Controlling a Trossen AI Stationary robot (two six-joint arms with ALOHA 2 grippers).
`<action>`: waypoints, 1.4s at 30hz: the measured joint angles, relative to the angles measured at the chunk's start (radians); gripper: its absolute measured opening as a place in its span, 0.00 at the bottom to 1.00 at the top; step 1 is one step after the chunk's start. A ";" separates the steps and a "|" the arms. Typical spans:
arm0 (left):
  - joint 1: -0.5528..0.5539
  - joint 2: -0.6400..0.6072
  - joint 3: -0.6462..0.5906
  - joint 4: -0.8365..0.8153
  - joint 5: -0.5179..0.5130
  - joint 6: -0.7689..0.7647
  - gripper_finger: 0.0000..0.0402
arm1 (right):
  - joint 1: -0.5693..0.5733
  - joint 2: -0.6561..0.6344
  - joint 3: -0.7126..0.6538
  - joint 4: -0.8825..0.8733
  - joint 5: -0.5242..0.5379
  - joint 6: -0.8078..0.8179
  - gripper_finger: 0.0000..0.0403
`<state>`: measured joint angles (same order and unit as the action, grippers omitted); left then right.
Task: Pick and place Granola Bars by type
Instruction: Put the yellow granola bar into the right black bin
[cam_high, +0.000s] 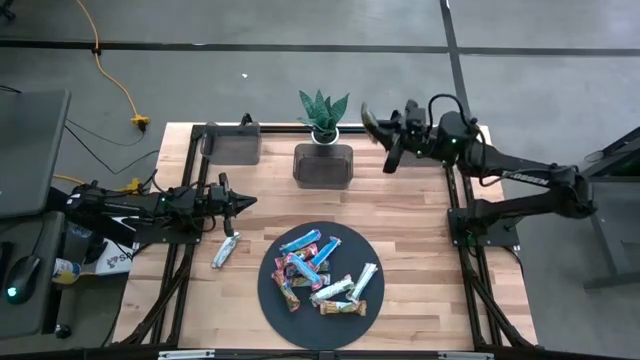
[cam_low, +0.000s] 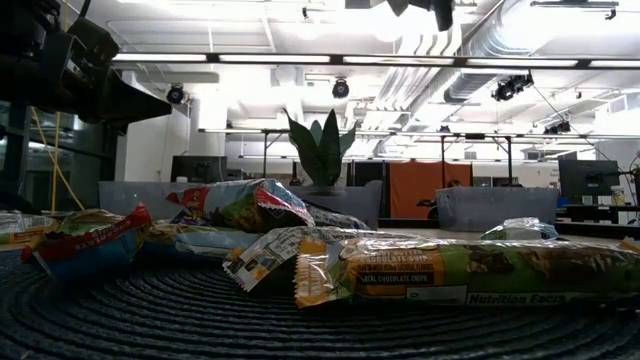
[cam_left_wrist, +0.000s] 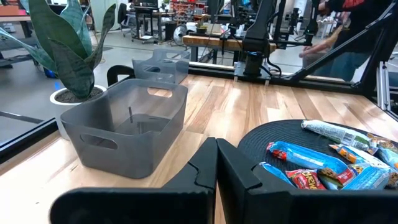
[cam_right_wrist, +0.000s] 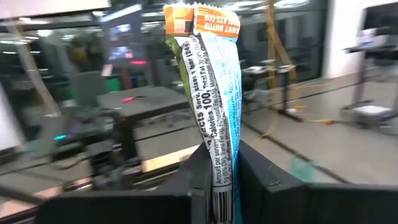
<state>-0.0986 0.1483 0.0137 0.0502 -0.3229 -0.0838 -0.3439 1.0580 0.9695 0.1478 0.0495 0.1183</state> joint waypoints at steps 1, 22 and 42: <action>0.000 0.000 0.000 0.000 0.000 0.000 0.00 | -0.013 0.000 0.000 -0.001 0.016 -0.011 0.10; 0.000 0.000 0.000 0.000 0.000 0.000 0.00 | -0.383 0.025 0.167 -0.596 0.131 -0.192 0.10; 0.000 0.000 0.000 0.000 0.000 0.000 0.00 | -0.568 0.334 0.372 -1.185 0.338 -0.683 0.10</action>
<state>-0.0986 0.1482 0.0139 0.0502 -0.3229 -0.0837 -0.9115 1.3924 1.3418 -1.0369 0.3875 -0.5643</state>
